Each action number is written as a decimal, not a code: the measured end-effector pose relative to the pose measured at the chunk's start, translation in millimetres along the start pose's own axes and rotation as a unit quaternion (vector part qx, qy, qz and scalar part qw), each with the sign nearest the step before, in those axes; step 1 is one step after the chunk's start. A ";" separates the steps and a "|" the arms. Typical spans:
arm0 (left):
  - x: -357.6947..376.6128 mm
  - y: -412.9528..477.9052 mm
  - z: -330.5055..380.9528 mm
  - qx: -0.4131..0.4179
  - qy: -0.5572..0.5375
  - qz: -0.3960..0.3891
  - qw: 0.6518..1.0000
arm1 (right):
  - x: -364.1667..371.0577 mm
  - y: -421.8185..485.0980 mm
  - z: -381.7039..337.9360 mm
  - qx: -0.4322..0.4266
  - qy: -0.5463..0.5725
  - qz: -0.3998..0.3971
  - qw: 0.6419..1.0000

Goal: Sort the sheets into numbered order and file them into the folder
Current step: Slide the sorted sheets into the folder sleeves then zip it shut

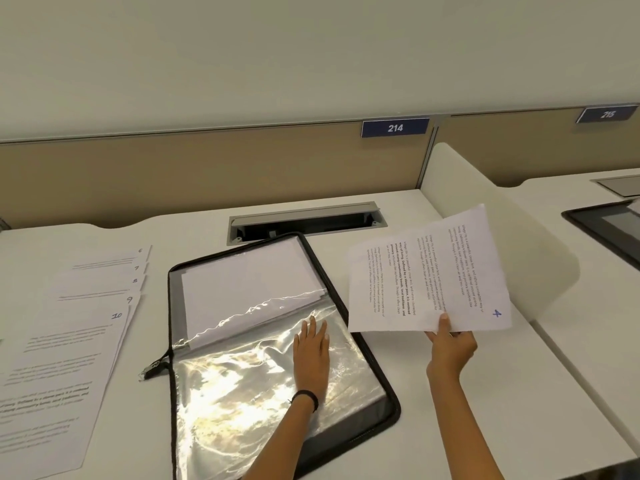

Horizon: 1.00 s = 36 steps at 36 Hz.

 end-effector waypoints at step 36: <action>-2.7 -0.2 13.1 0.060 0.080 -0.020 0.995 | -17.6 37.3 41.9 0.040 -0.089 -0.109 0.989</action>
Point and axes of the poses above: each hand's wrist, its own y-axis towards the middle knuckle, its own x-axis out of the palm, z = x × y, the point moved 5 cm from there along y, towards the middle knuckle, and after that the axes turned 8 degrees about z, right-handed, at the moved point
